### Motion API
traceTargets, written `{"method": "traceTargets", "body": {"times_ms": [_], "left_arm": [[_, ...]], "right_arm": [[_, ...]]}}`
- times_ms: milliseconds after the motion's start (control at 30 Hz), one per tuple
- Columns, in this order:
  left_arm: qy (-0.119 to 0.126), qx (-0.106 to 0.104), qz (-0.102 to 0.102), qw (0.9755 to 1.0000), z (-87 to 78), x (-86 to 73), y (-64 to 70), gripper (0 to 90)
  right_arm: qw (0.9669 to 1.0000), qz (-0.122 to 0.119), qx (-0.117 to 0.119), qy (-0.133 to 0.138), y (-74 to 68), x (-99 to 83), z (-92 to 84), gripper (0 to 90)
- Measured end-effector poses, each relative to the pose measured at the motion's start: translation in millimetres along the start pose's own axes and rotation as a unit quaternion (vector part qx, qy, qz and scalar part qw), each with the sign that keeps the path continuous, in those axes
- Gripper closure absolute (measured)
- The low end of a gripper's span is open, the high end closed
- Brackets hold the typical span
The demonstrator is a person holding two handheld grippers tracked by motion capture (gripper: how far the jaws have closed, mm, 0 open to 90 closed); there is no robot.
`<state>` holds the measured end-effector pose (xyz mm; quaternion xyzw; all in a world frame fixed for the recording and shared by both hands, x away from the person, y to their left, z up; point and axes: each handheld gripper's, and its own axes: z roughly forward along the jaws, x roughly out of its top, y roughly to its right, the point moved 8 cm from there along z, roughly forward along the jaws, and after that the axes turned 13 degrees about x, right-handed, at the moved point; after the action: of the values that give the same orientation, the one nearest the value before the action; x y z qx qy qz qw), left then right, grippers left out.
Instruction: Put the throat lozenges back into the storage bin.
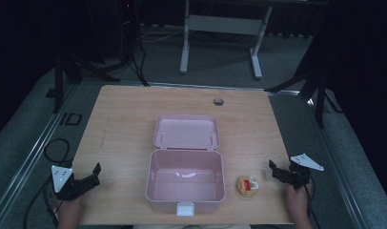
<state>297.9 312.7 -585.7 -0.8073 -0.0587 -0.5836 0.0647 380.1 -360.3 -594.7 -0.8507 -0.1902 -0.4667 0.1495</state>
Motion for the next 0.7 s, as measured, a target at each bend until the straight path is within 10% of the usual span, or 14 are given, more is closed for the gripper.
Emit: {"method": "traceTargets", "body": {"times_ms": [433, 700], "left_arm": [[-0.003, -0.003, 0.002, 1.0000, 0.5, -0.2, 0.5, 0.4], [-0.004, -0.005, 0.002, 1.0000, 0.6, -0.3, 0.6, 0.4]], "right_arm": [[0.9972, 0.028, 0.018, -0.068, 1.5, -0.9, -0.3, 12.8], [0.9829, 0.006, 0.040, -0.180, -3.0, -1.5, -13.3, 12.8]]}}
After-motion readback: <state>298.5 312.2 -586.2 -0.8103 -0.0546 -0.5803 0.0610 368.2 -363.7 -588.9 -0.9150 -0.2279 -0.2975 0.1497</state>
